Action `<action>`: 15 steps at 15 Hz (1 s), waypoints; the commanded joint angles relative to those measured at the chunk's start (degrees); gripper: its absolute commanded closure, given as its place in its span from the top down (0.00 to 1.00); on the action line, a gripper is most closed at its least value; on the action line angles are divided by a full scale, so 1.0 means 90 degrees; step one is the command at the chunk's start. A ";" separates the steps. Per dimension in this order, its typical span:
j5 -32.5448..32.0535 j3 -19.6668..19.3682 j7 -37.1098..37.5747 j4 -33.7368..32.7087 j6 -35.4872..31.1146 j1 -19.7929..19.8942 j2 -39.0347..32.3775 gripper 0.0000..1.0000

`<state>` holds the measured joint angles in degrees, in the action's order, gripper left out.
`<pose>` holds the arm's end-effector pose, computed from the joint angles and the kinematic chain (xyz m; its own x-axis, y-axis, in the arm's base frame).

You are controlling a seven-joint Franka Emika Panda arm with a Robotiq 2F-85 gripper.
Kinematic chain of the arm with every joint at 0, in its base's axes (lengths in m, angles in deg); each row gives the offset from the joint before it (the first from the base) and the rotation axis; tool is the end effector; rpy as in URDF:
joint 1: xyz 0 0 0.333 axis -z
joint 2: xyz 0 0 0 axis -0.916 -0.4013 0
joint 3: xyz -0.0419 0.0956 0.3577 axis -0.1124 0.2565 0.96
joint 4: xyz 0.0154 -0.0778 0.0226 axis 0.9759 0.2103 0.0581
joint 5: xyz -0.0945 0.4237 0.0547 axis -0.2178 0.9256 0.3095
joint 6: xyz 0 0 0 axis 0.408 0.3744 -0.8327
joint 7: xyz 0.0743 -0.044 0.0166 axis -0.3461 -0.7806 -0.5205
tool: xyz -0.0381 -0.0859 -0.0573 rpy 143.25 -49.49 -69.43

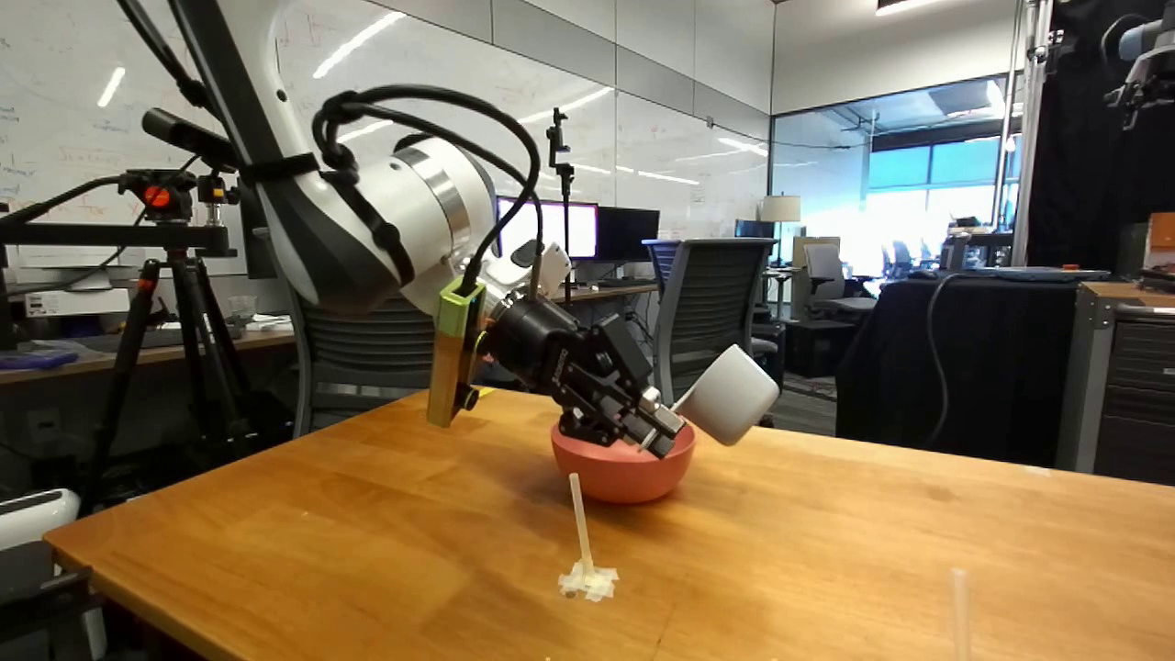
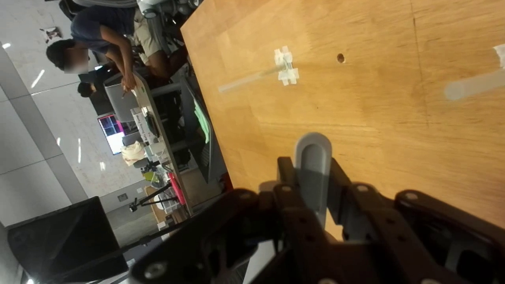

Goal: Pour the contents from the grey object into the bowl.

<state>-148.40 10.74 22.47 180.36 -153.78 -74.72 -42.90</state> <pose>0.5811 0.0162 0.1781 0.9586 0.1597 0.2358 -0.1316 -0.4859 0.8641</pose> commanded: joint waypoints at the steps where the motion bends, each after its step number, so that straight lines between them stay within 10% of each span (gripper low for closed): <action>1: -0.0484 0.0163 0.0455 -0.0156 0.0493 0.0045 -0.0141 0.06; 15: -0.0905 0.0586 0.0904 -0.0194 0.1346 -0.0044 -0.0626 0.06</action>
<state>-154.42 14.98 28.79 179.74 -145.31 -74.81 -47.08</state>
